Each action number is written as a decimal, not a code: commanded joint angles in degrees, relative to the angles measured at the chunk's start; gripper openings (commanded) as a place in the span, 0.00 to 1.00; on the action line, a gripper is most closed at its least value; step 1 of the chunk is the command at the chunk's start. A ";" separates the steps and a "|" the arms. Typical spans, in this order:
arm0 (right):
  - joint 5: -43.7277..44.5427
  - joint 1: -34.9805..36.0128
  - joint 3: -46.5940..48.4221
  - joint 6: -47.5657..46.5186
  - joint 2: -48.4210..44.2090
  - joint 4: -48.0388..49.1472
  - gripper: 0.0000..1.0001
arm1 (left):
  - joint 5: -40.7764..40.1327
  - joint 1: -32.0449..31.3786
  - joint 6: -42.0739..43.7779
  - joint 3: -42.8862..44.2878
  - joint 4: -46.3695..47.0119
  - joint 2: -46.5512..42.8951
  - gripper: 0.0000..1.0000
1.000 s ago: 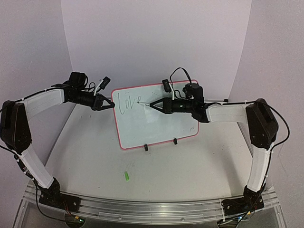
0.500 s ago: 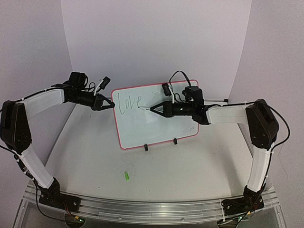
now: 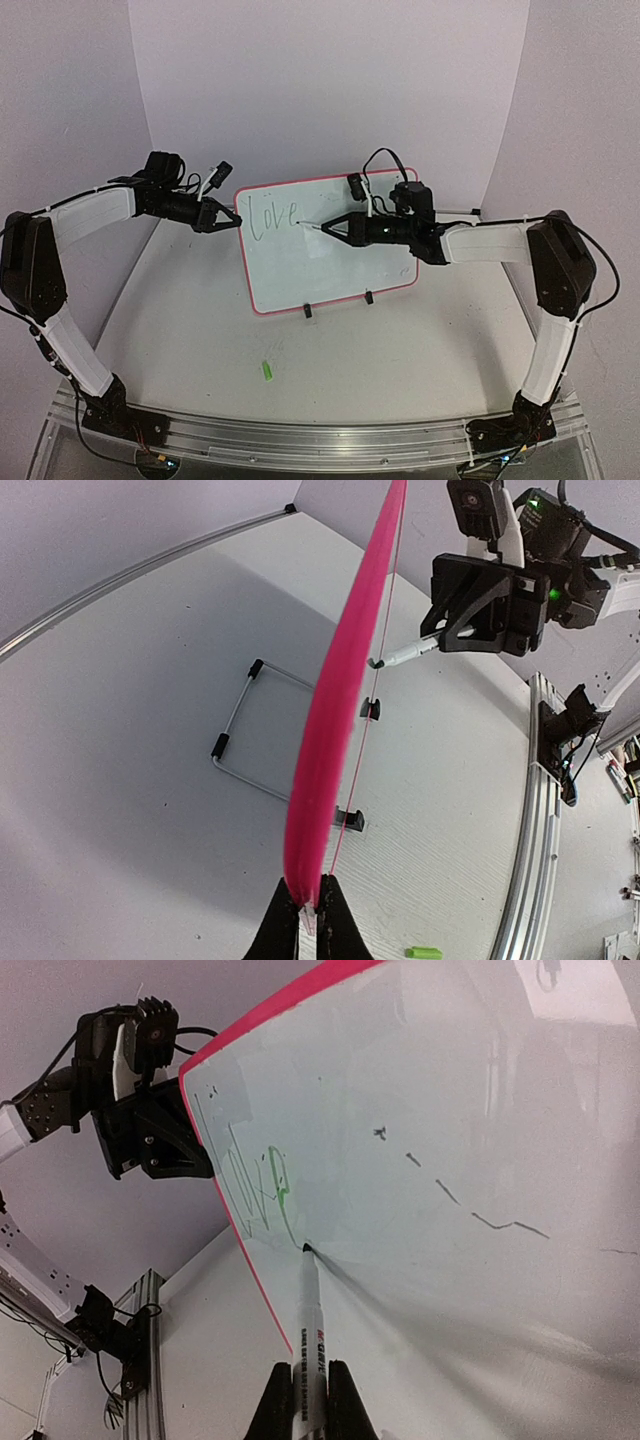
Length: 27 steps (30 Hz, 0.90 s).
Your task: Write a sentence on the whiteboard
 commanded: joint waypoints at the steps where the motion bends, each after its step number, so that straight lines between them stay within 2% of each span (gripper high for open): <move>1: 5.08 -0.81 0.16 0.27 -1.31 2.29 0.00 | -0.33 -0.40 0.70 0.83 -2.52 -0.02 0.00; 10: 2.52 -0.86 -0.77 0.70 -3.56 2.27 0.00 | -0.82 -0.38 0.74 0.66 -2.46 -0.18 0.00; 27: -0.75 -3.10 -11.67 3.12 -17.80 0.59 0.00 | -1.58 -0.38 0.63 -0.01 -2.27 -1.14 0.00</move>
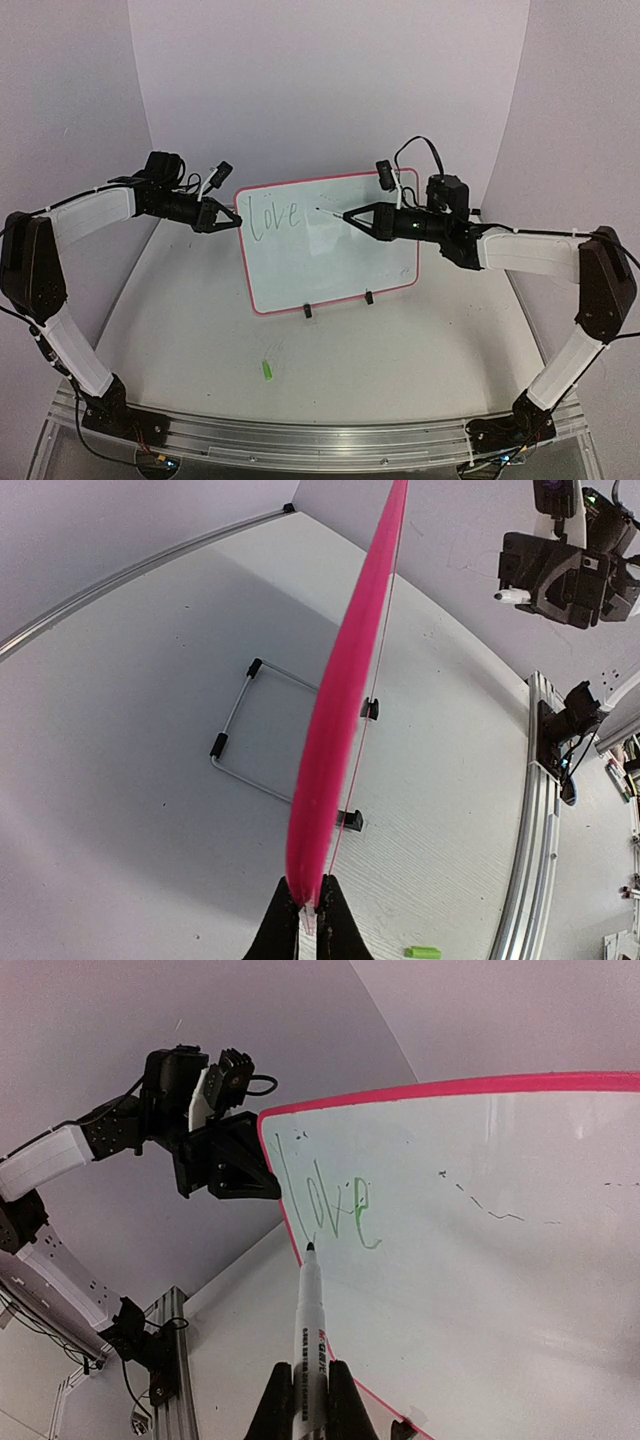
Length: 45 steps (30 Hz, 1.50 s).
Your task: Write a sentence on the whiteboard
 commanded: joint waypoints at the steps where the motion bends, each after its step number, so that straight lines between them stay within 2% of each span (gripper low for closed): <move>1: -2.04 -2.29 -2.09 1.16 -3.13 0.74 0.00 | -1.66 -0.40 0.59 -0.03 -2.25 -1.20 0.00; 14: -9.05 -3.60 6.60 -0.51 6.08 -0.12 0.00 | -2.14 -0.39 0.78 -0.01 -2.55 -0.85 0.00; 30: -5.18 -3.65 11.51 -5.64 11.79 -7.58 0.00 | -2.14 -0.41 1.03 0.49 -2.83 -0.08 0.00; 45: -0.42 -3.74 12.82 -5.31 10.09 -5.83 0.00 | -2.10 -0.38 1.08 0.66 -2.87 0.03 0.00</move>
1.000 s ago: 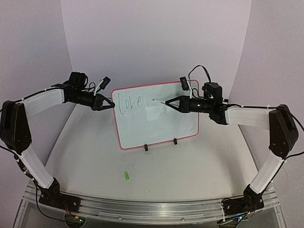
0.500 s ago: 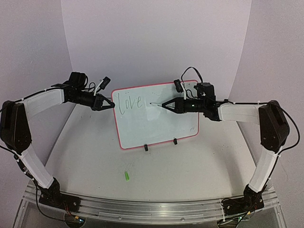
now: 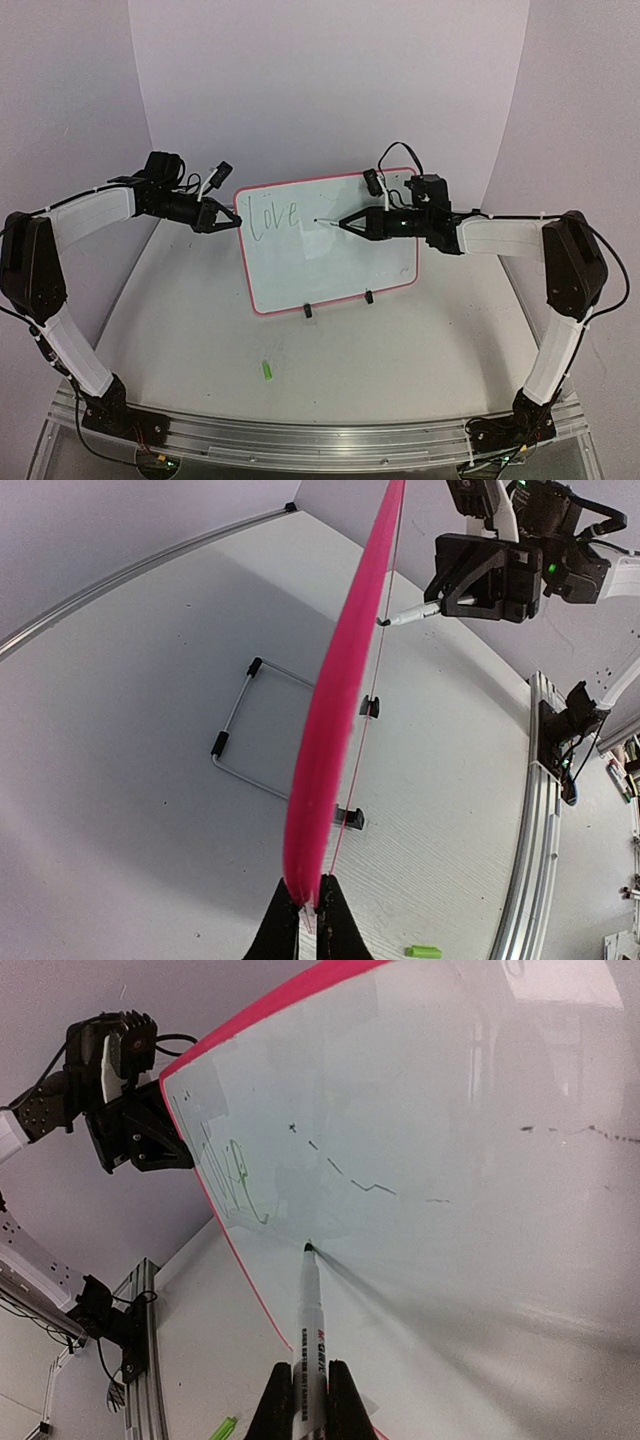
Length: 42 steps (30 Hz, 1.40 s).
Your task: Write a sentence on the whiteboard
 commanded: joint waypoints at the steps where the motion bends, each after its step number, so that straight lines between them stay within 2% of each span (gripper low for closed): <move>1: 4.36 -0.17 3.00 -0.25 -1.73 2.70 0.00 | -1.75 -0.40 0.99 0.66 -2.51 0.02 0.00; 18: 5.26 -1.82 -0.30 3.06 -3.01 9.23 0.00 | -1.64 -0.38 1.01 0.66 -2.53 0.05 0.00; 42: 2.29 -2.19 -5.34 2.24 1.60 8.51 0.00 | -1.64 -0.37 1.03 0.93 -2.57 0.59 0.00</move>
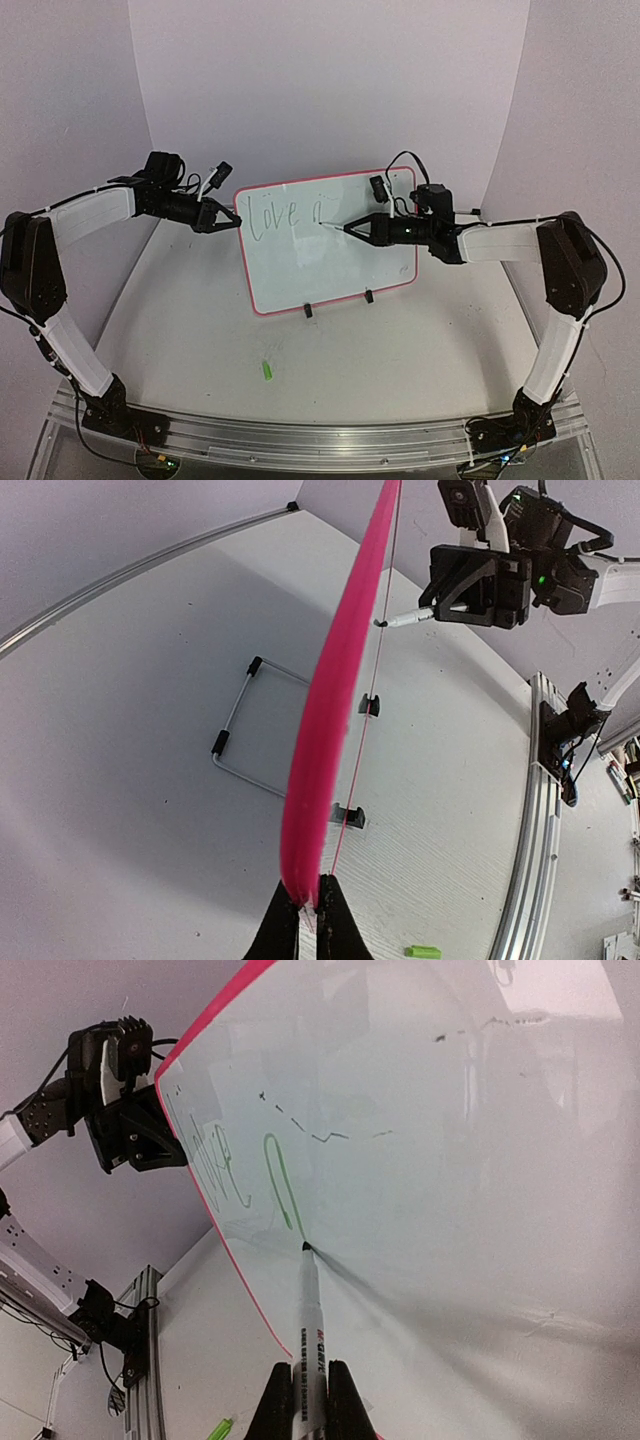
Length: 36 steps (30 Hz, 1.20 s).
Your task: Write a sentence on the whiteboard
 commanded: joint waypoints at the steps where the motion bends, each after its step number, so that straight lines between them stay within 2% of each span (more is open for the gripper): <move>1: 3.70 -0.71 -0.27 -0.59 0.76 -0.20 0.00 | -1.40 -0.41 1.25 0.93 -2.51 0.60 0.00; 25: 6.51 -0.93 2.91 3.54 -2.15 6.48 0.00 | -1.25 -0.36 1.28 0.91 -2.54 0.05 0.00; 36: 9.39 -1.81 -0.10 3.95 -4.53 7.83 0.00 | -1.19 -0.36 1.32 0.90 -2.50 -0.17 0.00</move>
